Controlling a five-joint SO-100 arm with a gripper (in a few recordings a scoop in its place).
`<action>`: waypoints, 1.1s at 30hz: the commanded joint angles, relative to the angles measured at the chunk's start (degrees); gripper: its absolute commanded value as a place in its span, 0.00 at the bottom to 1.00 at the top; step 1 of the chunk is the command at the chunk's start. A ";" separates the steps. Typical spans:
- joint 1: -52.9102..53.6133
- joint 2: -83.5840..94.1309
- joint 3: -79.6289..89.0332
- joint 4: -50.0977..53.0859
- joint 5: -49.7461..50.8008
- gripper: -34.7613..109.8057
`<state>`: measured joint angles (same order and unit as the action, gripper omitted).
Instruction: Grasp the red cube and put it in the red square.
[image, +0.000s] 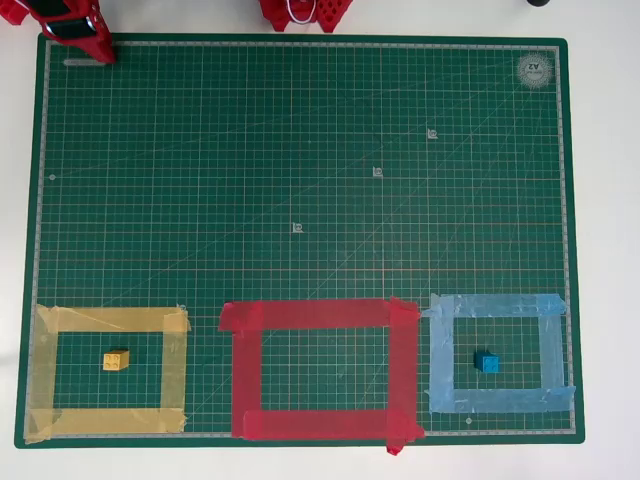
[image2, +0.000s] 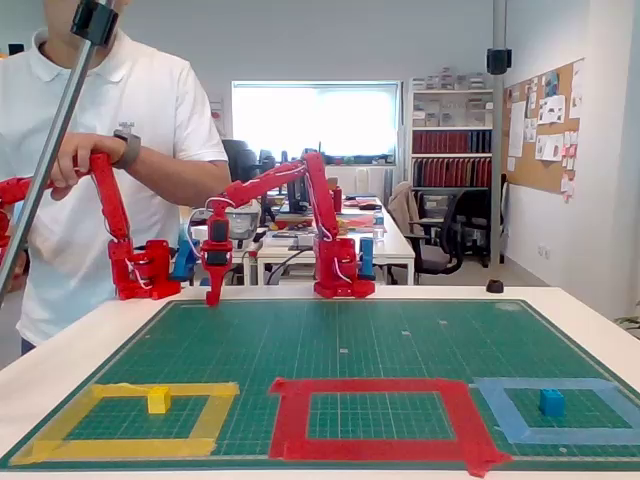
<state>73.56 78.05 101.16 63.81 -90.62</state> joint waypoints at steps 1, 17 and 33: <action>0.09 2.72 -0.97 -0.53 -0.09 0.24; -29.44 -9.23 -27.95 -5.19 1.58 0.24; -71.46 -34.01 -74.53 32.26 19.07 0.24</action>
<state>11.07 40.96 31.64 88.51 -77.70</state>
